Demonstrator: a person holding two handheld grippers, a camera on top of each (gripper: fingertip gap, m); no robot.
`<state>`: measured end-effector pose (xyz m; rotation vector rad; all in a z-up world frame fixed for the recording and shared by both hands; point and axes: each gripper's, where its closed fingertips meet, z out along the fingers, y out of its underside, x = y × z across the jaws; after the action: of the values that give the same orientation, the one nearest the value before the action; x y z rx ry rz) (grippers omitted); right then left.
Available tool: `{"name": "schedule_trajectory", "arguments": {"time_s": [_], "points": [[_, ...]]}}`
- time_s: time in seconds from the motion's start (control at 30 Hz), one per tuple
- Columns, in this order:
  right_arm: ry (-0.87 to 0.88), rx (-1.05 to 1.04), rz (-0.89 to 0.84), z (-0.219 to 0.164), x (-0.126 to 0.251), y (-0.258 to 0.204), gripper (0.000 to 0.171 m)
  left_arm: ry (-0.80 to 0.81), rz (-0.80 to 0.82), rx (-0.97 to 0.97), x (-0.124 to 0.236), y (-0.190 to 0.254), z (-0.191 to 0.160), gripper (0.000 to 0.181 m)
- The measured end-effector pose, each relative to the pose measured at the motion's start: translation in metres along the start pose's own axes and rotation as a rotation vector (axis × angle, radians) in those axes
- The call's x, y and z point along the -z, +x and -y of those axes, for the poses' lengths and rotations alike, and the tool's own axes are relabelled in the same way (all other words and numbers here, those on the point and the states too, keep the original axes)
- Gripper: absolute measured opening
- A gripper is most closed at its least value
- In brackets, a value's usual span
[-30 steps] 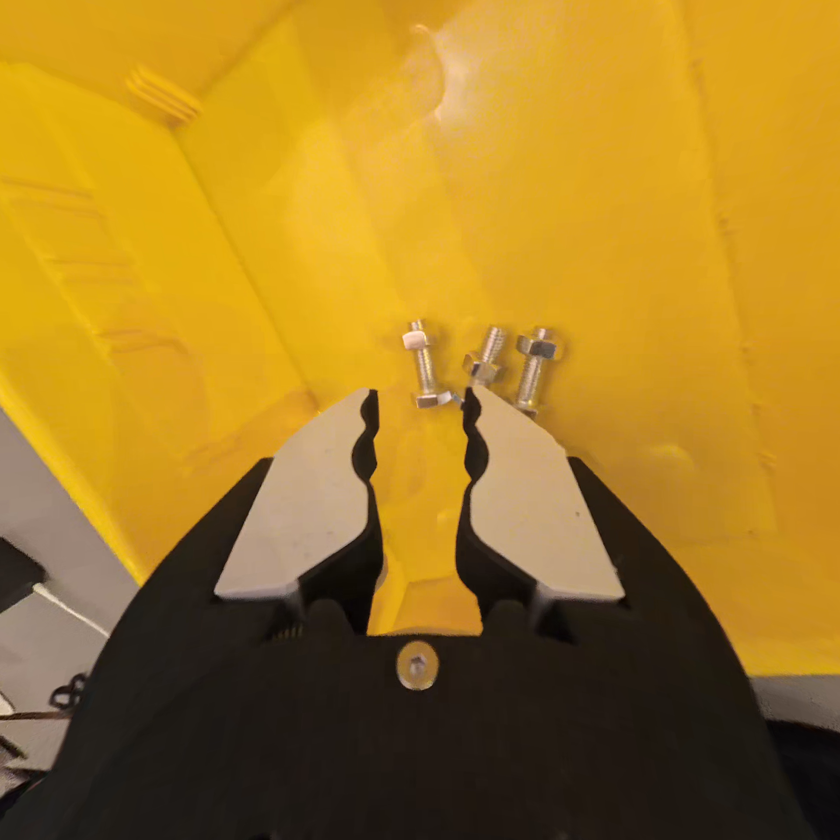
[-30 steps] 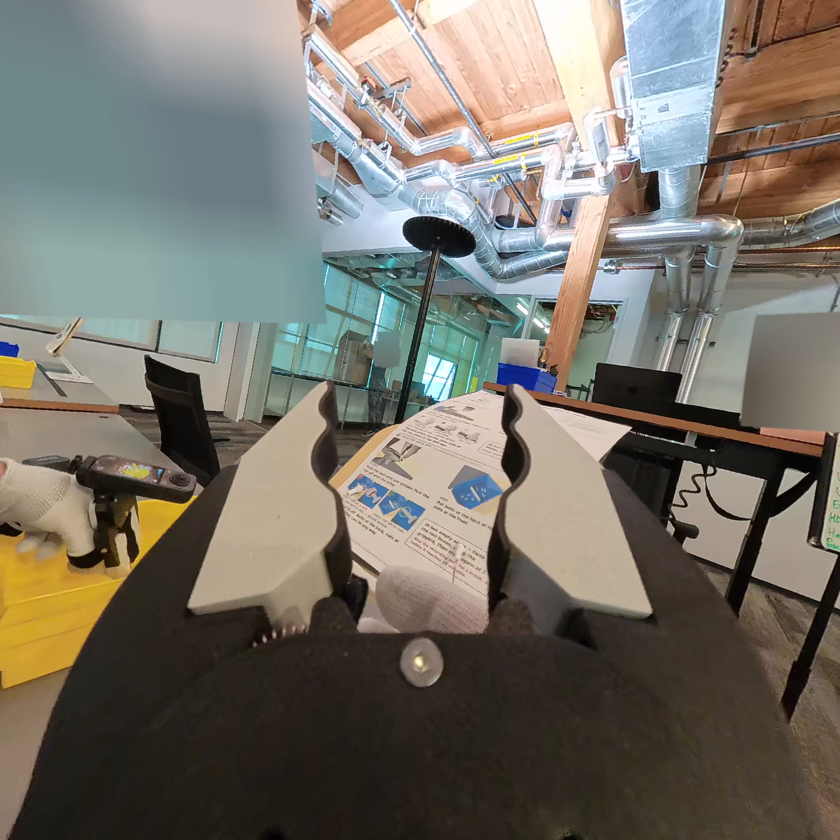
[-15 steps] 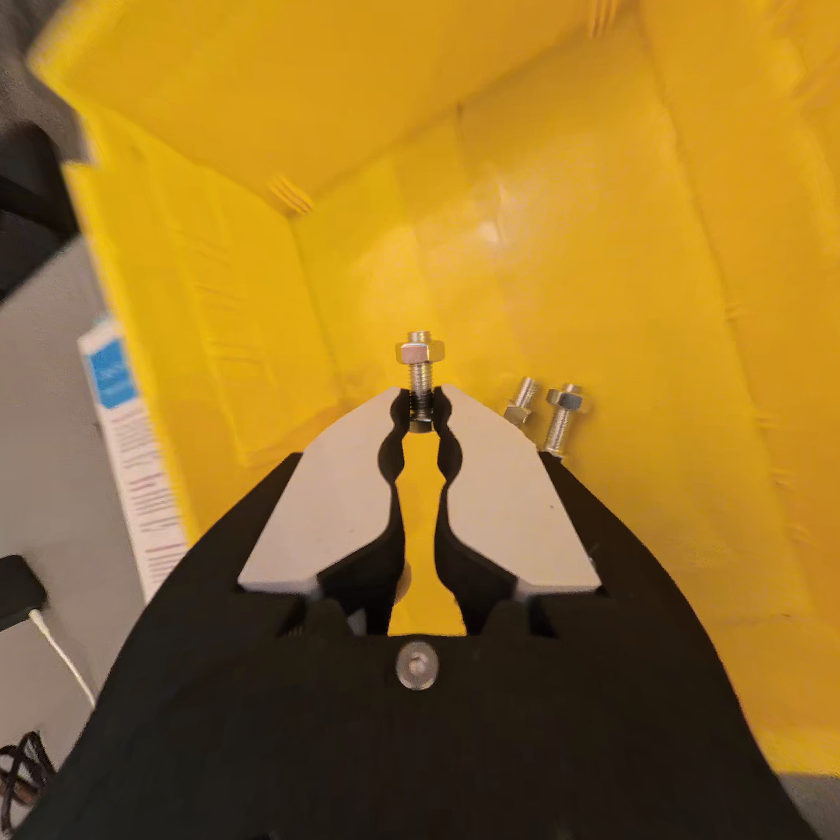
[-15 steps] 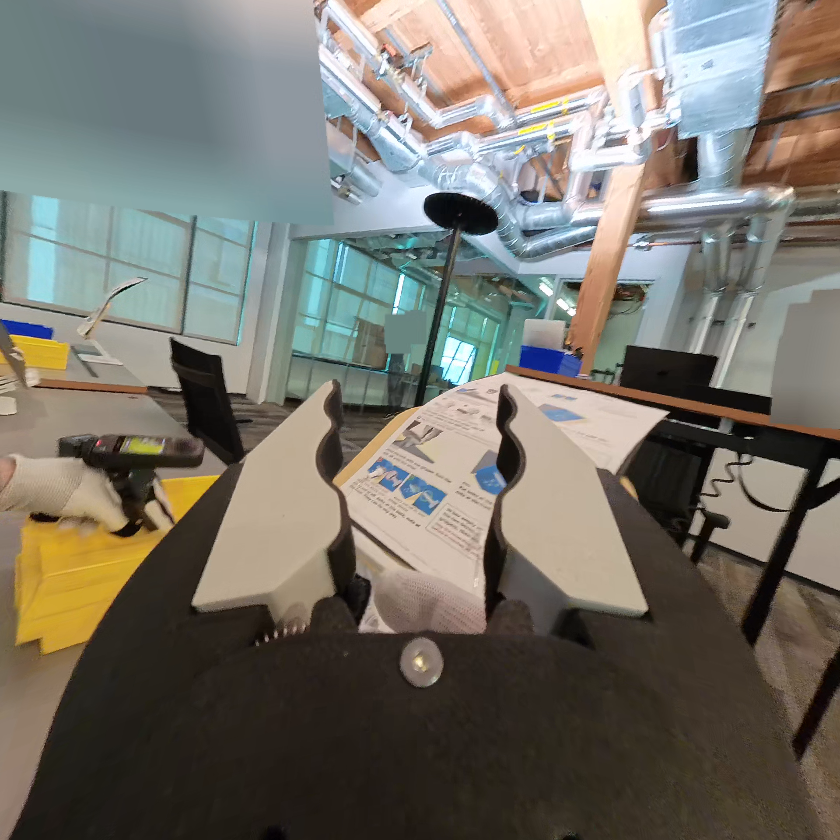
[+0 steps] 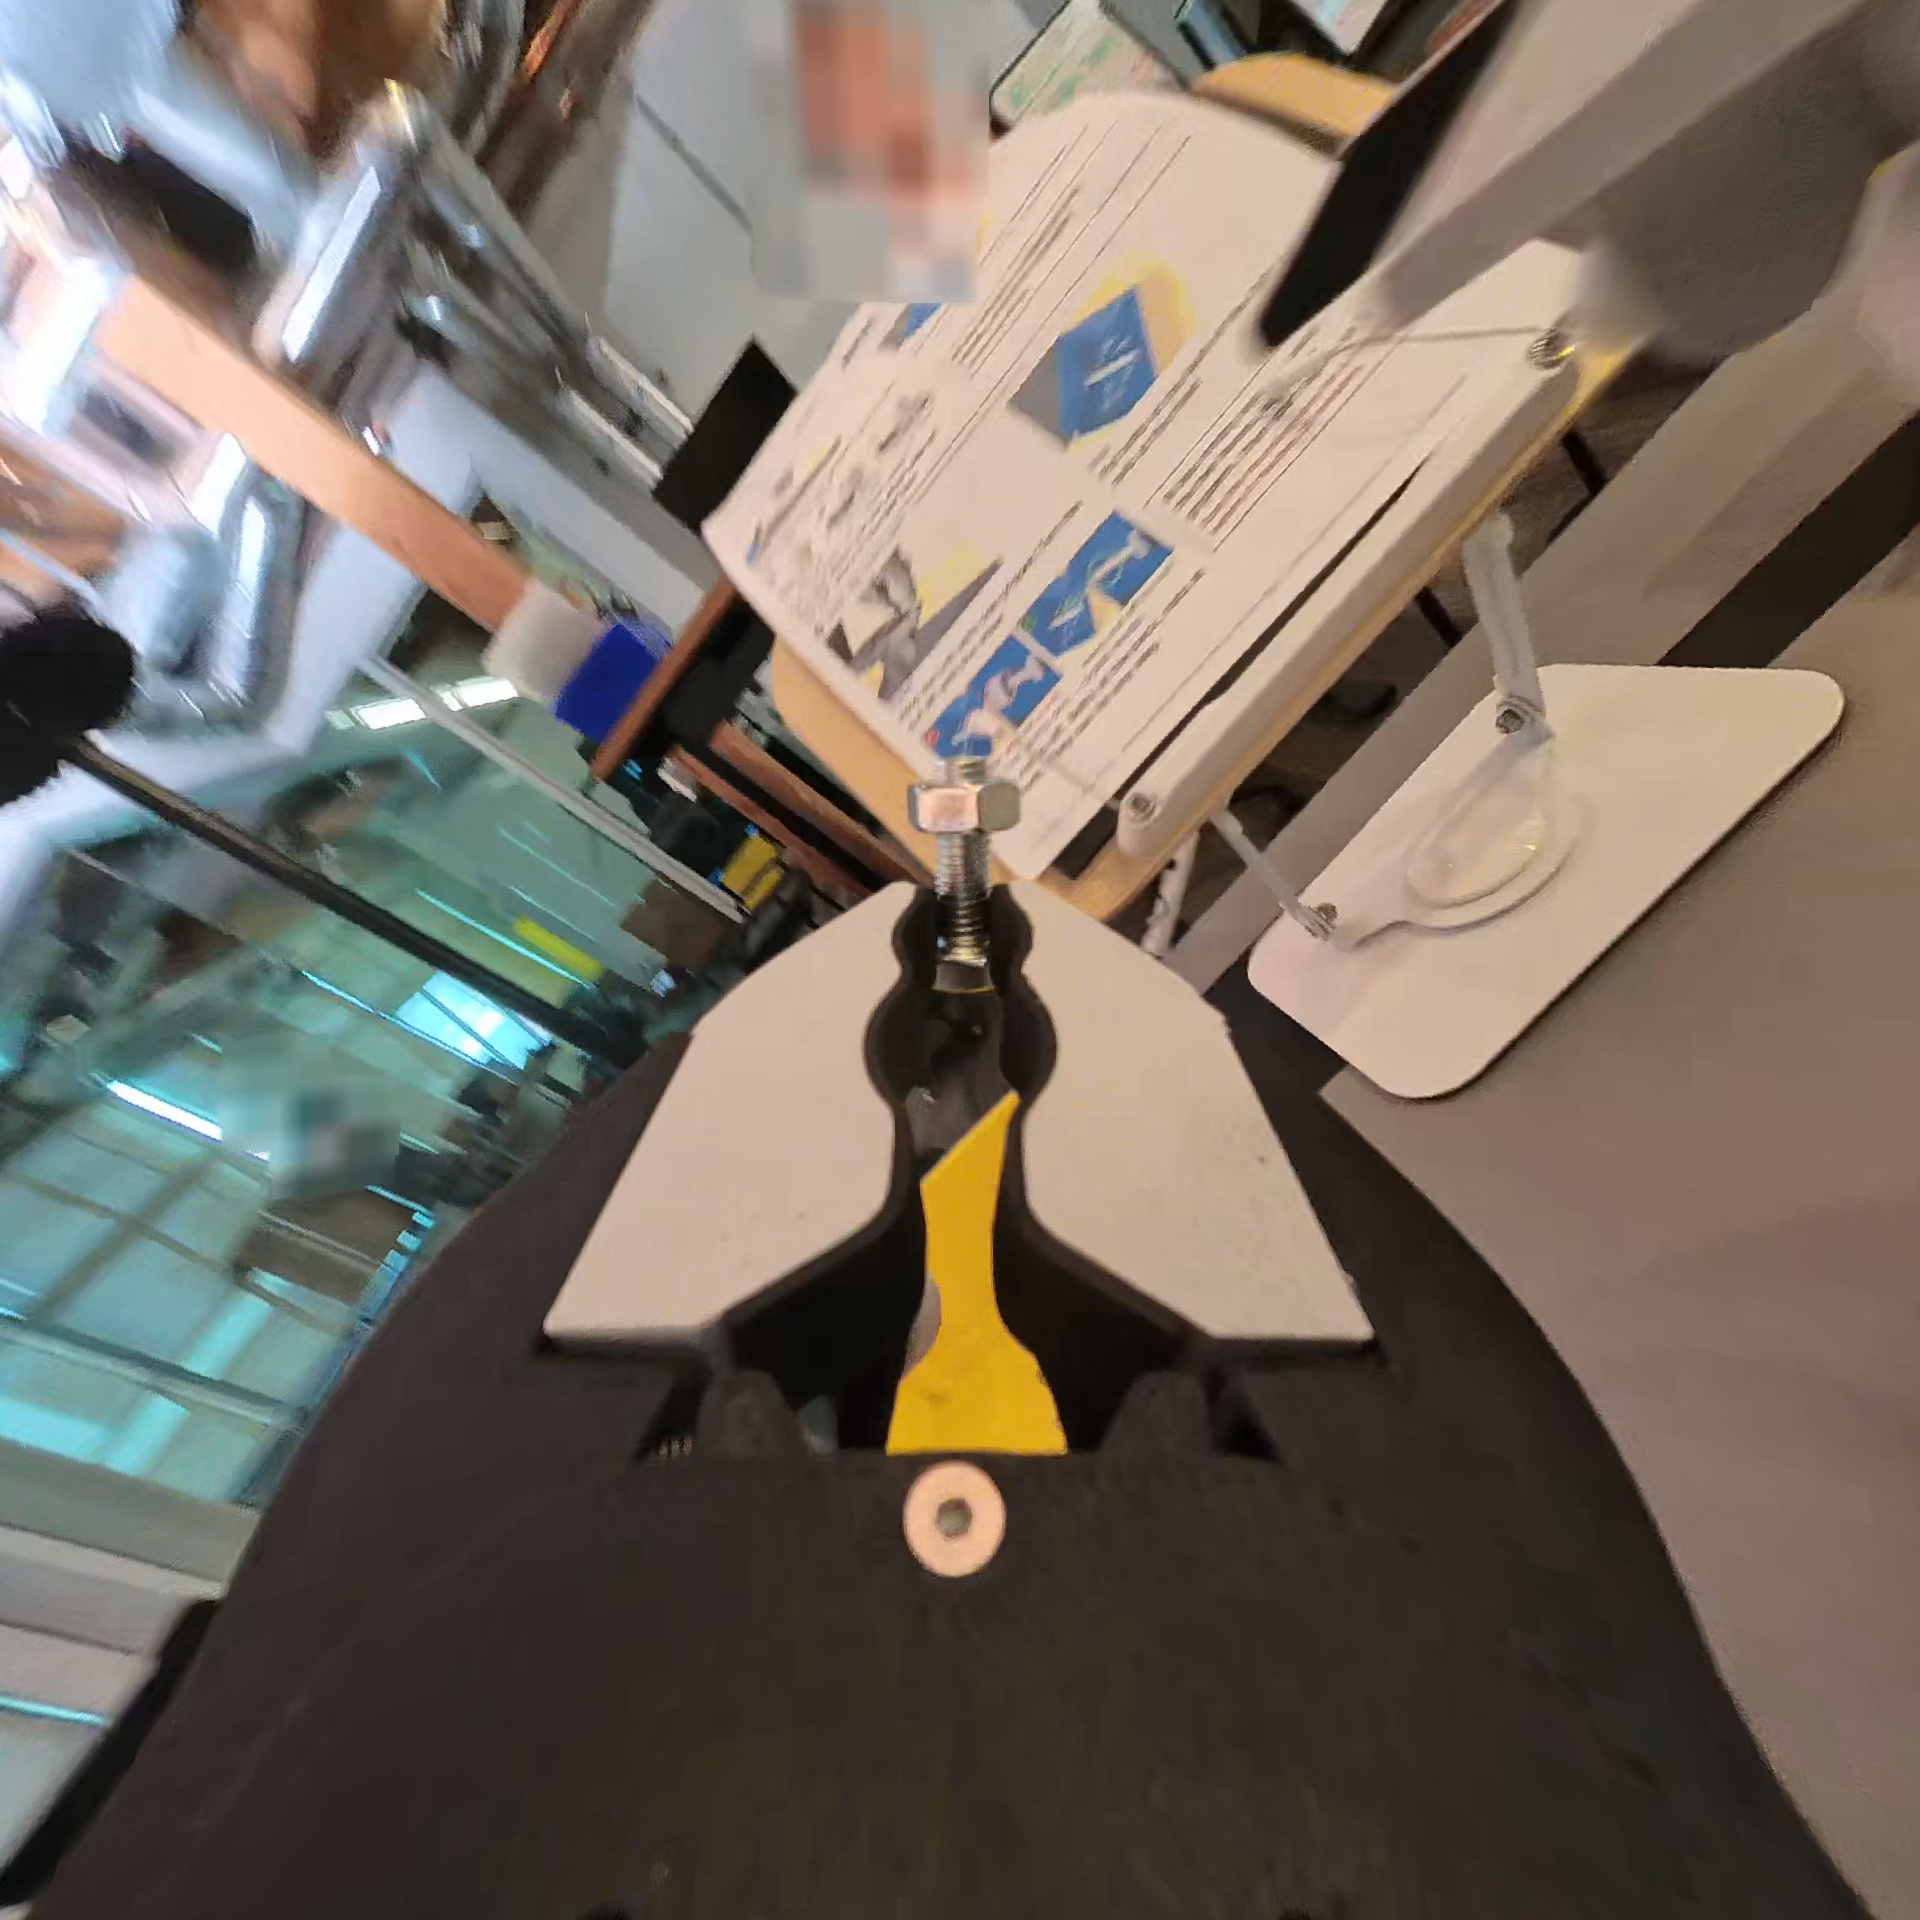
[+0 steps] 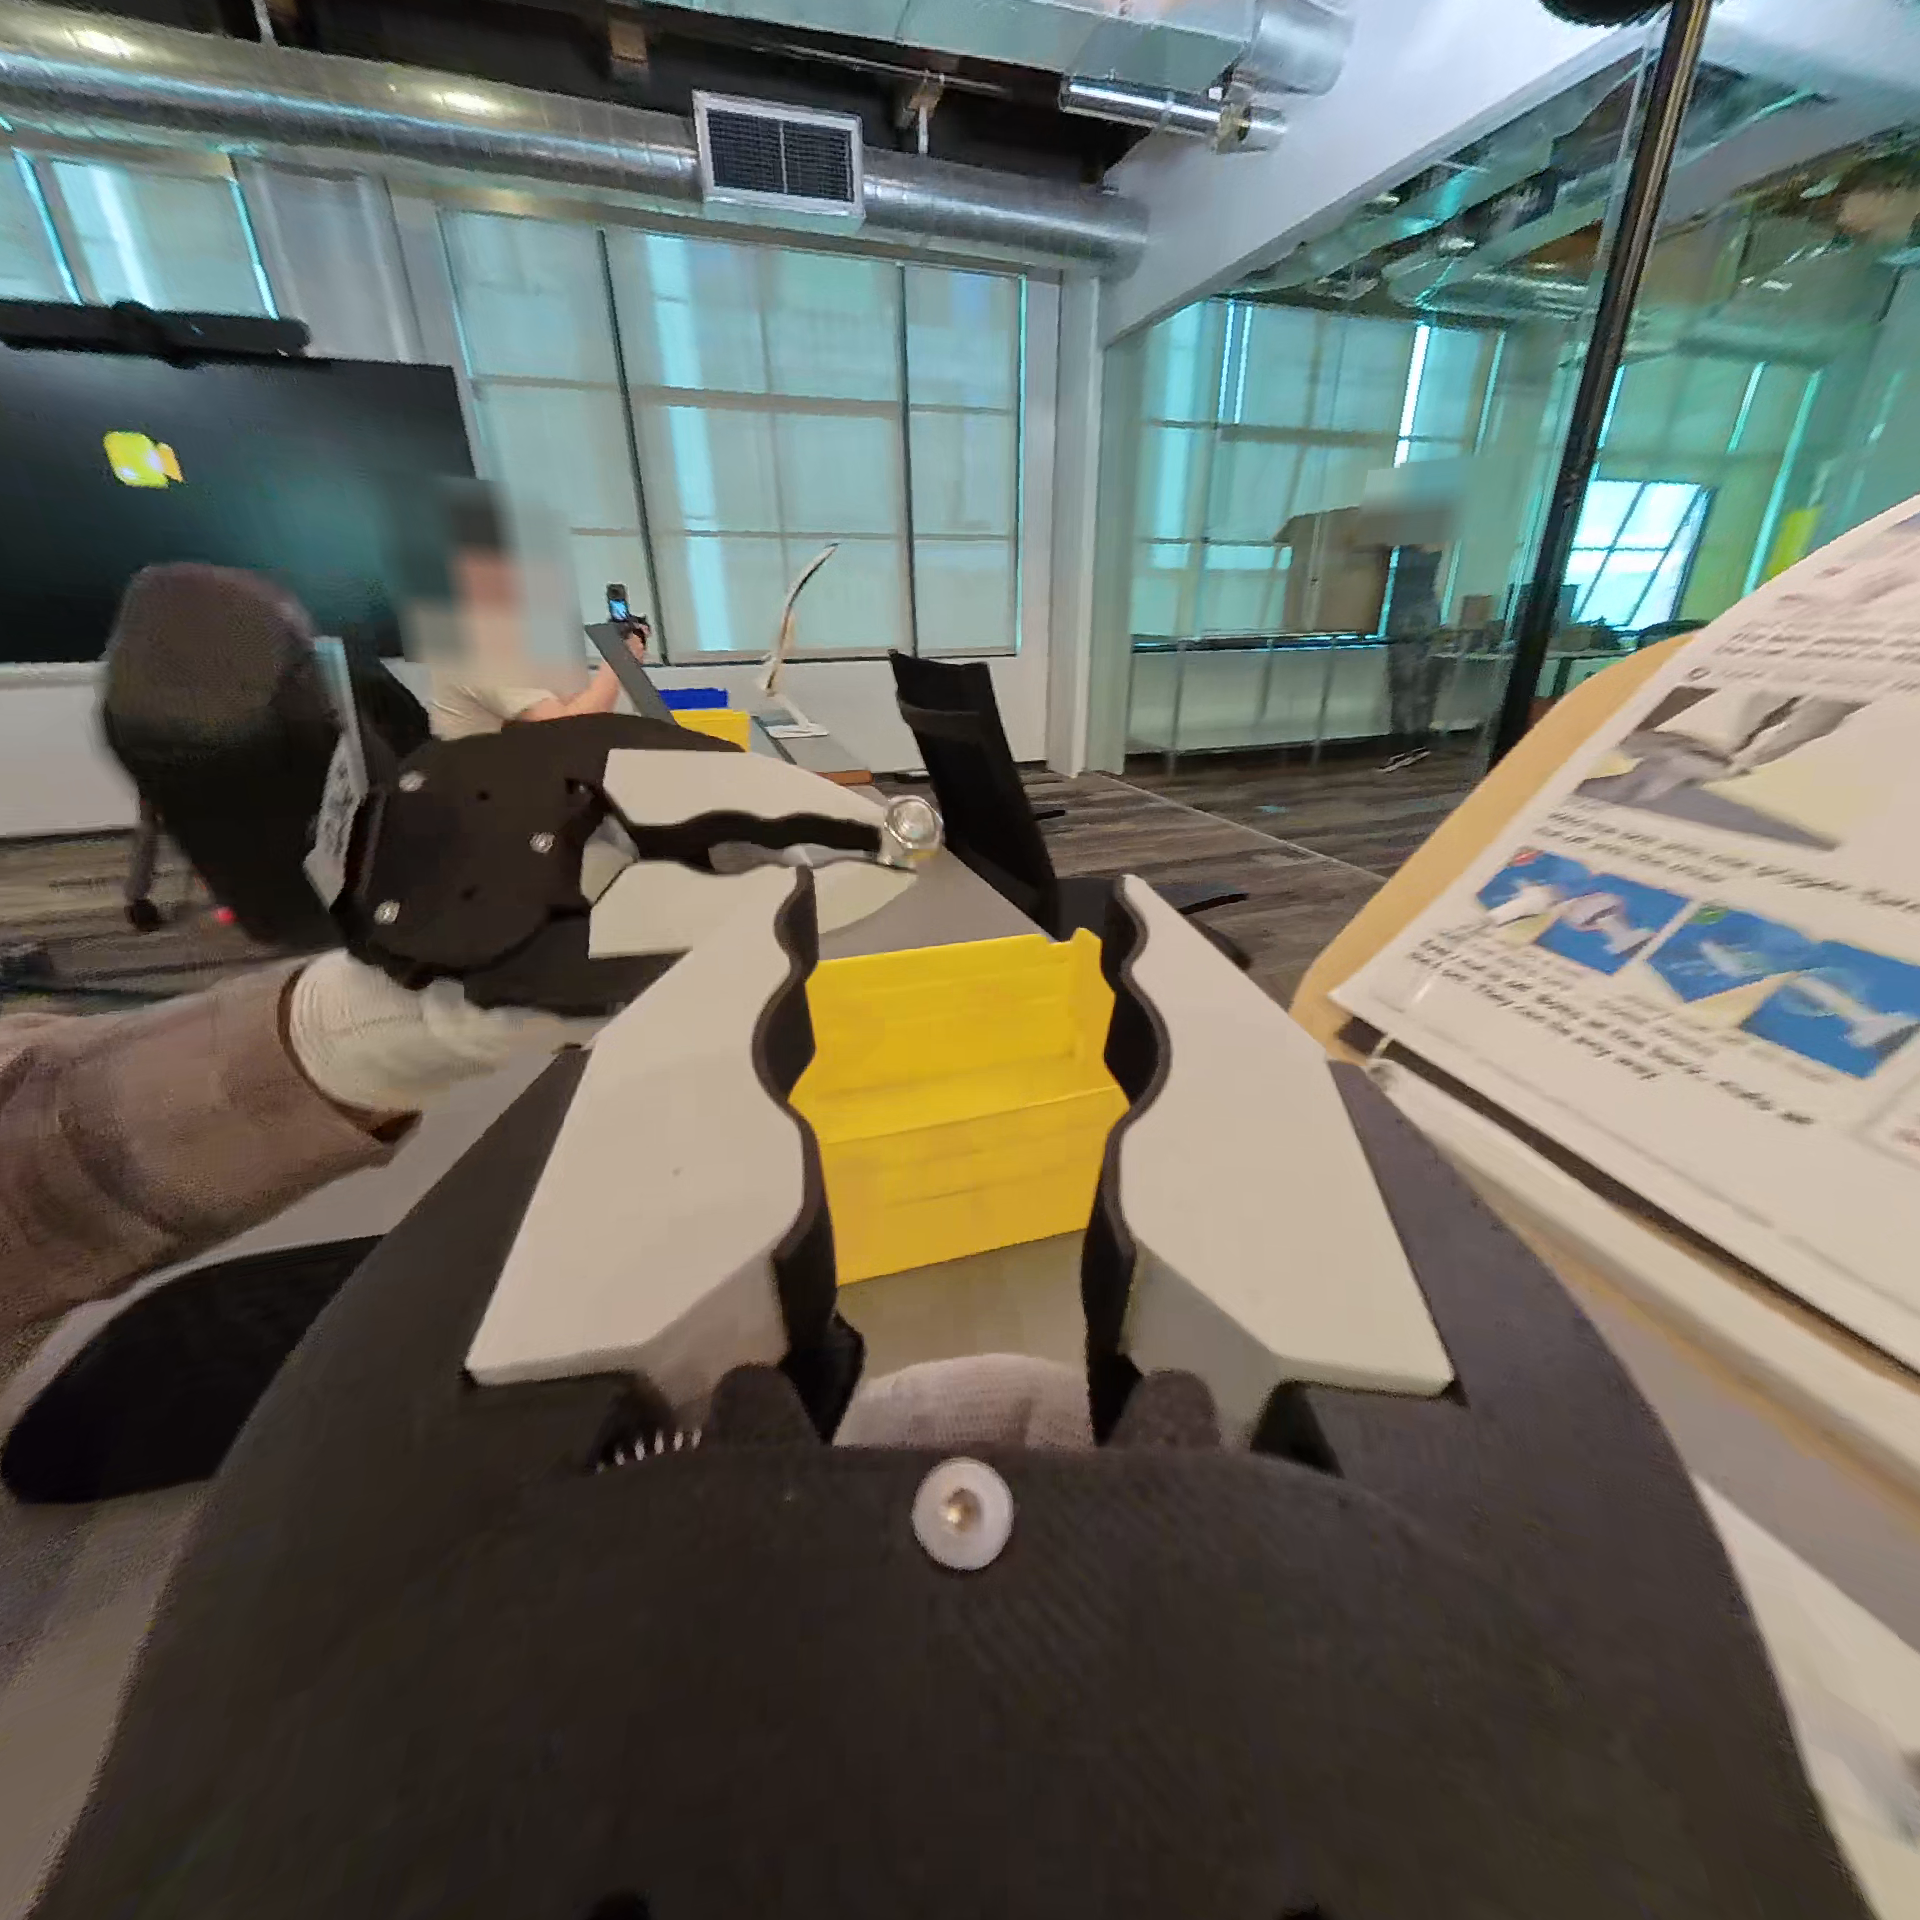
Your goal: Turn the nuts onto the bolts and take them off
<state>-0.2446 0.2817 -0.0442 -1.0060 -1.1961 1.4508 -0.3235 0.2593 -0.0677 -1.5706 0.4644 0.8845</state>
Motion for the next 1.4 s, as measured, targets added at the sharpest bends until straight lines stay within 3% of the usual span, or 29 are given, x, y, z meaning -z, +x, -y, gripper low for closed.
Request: {"name": "schedule_trajectory", "arguments": {"time_s": [0.2, 0.4, 0.63, 0.67, 0.7, 0.83, 1.0, 1.2, 1.4], "points": [[0.026, -0.151, 0.079, -0.008, -0.007, -0.008, 0.048, 0.066, 0.04, -0.252, 0.001, 0.039, 0.035, 0.01], [-0.028, -0.181, 0.108, -0.02, -0.008, -0.008, 0.017, 0.091, 0.073, -0.277, -0.001, 0.046, 0.049, 0.01], [0.003, -0.156, 0.112, -0.009, -0.002, -0.009, 0.016, 0.132, 0.074, -0.256, 0.0, 0.045, 0.061, 0.01], [0.006, -0.147, 0.107, -0.007, -0.001, -0.009, 0.016, 0.137, 0.072, -0.243, 0.001, 0.043, 0.063, 0.016], [0.01, -0.134, 0.09, -0.005, 0.0, -0.006, 0.016, 0.148, 0.06, -0.217, 0.002, 0.042, 0.065, 0.034], [-0.009, -0.075, 0.063, 0.005, 0.014, 0.005, 0.016, 0.161, -0.142, 0.086, 0.008, 0.034, 0.066, 0.055], [-0.053, -0.001, 0.102, 0.019, 0.036, 0.006, 0.016, 0.181, -0.583, 0.396, 0.015, 0.032, 0.062, 0.046], [-0.134, 0.081, 0.156, 0.022, 0.052, -0.003, 0.015, 0.218, -0.934, 0.539, 0.009, 0.046, 0.052, 0.049], [-0.245, 0.092, 0.17, 0.006, 0.053, -0.007, 0.016, 0.318, -1.061, 0.614, 0.01, 0.084, 0.054, 0.052]]}}
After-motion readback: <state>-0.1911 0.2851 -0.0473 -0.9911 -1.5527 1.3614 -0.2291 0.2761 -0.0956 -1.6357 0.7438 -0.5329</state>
